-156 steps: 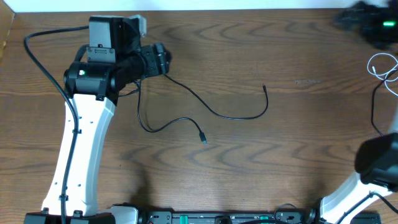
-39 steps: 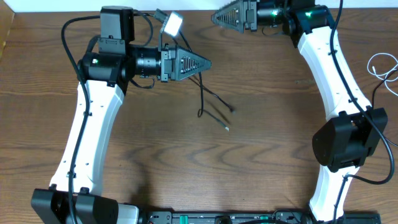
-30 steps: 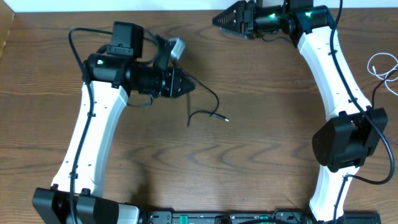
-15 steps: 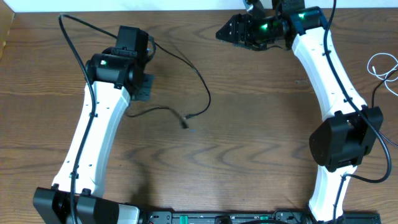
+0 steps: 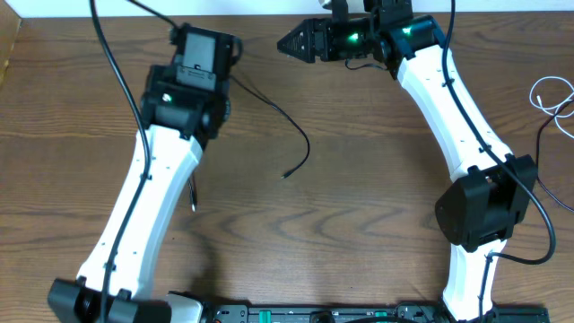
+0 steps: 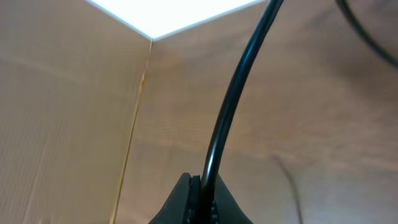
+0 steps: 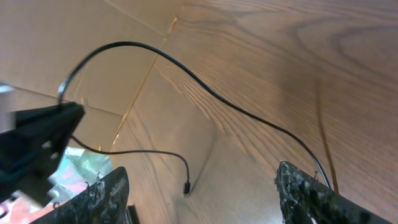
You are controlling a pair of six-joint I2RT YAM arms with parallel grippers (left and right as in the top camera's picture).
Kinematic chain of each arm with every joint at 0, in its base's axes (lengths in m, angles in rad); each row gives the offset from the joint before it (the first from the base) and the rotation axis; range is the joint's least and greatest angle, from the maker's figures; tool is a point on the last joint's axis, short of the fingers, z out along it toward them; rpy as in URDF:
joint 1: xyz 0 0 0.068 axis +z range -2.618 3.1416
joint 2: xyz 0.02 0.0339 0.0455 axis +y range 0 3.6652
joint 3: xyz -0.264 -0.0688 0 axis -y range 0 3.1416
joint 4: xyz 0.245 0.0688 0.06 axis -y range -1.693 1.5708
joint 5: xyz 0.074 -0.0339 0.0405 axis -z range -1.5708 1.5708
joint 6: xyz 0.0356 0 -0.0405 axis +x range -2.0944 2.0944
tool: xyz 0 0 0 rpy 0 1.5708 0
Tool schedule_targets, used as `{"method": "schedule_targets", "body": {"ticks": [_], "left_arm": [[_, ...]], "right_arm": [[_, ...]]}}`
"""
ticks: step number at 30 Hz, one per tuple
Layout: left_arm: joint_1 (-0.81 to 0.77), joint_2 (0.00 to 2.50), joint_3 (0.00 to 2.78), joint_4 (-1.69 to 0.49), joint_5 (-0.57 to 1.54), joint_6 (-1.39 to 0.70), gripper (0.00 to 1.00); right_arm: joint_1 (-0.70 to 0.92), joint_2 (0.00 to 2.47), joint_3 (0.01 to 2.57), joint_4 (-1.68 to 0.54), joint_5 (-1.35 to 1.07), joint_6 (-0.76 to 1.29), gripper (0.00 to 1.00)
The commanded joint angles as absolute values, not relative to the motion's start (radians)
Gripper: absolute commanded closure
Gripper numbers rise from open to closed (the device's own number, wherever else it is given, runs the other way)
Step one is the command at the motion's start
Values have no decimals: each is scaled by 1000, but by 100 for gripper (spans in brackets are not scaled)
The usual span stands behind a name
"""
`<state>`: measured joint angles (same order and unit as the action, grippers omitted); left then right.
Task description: Untangle cables
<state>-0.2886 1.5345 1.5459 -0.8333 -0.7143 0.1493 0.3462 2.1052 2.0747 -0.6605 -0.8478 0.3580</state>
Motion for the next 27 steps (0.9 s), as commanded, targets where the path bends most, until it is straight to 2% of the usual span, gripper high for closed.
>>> {"method": "schedule_targets", "body": {"ticks": [1, 7, 11, 20, 27], "left_arm": [[-339, 1445, 1555, -771, -681, 191, 93], [-350, 1336, 1555, -707, -432, 196, 93], [-350, 1266, 1555, -696, -249, 275, 93], [-350, 1200, 1555, -701, -111, 277, 92], [-398, 1198, 1555, -701, -81, 277, 93]], "right_arm": [[339, 2117, 2078, -647, -909, 286, 28], [305, 2117, 2078, -637, -1005, 204, 30], [271, 2117, 2078, -588, -1121, 149, 30], [242, 2117, 2078, -318, -1459, 117, 30], [280, 2117, 2078, -216, -1552, 40, 29]]}}
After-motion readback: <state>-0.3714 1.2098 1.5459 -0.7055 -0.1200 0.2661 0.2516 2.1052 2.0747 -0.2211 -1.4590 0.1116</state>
